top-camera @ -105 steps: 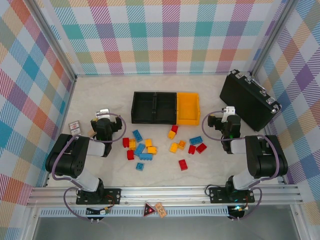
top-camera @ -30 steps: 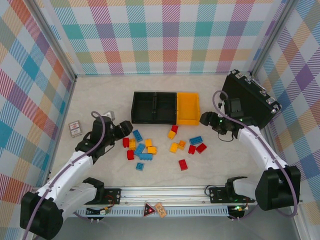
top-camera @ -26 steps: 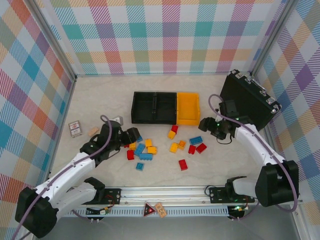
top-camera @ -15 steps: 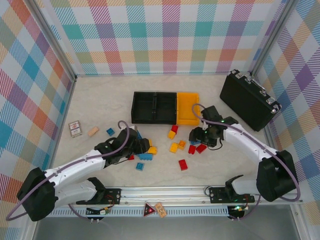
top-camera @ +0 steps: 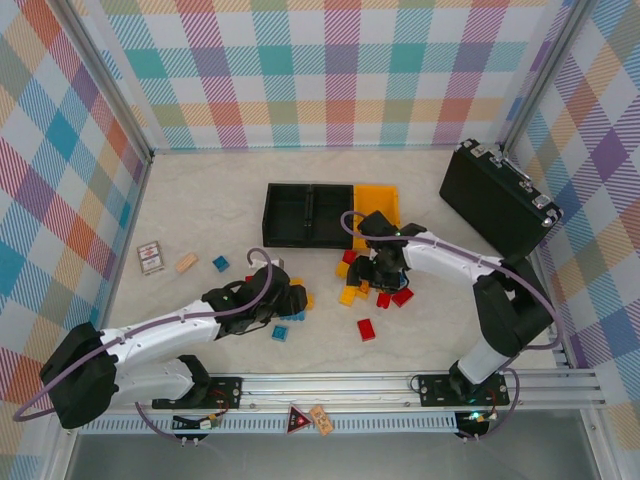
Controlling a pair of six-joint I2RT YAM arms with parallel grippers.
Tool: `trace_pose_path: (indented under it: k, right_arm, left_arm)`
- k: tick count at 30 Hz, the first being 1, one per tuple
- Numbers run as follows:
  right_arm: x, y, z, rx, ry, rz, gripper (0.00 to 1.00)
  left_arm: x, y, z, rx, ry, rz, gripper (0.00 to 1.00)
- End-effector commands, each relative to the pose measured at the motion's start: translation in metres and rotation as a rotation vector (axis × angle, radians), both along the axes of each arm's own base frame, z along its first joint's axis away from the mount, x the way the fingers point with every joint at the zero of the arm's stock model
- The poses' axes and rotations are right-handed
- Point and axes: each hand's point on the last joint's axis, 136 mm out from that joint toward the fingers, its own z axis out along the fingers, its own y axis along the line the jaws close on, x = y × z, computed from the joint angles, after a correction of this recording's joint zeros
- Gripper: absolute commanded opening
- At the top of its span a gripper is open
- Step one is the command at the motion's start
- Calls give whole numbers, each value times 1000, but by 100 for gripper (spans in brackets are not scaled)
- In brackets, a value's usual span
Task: Sort the legos into containers by color
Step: Pick up the lego from the center of the table.
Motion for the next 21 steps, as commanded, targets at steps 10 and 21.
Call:
trace_pose_path:
  k: [10,21]
  right_arm:
    - [9,-1,-13,-96,11,-33,43]
    - [16,0,14,-92,-53,10,27]
  left_arm:
    - [-4,-4,-9,53,5,-2,67]
    - [-4,-8,-5,77,-9,-14,67]
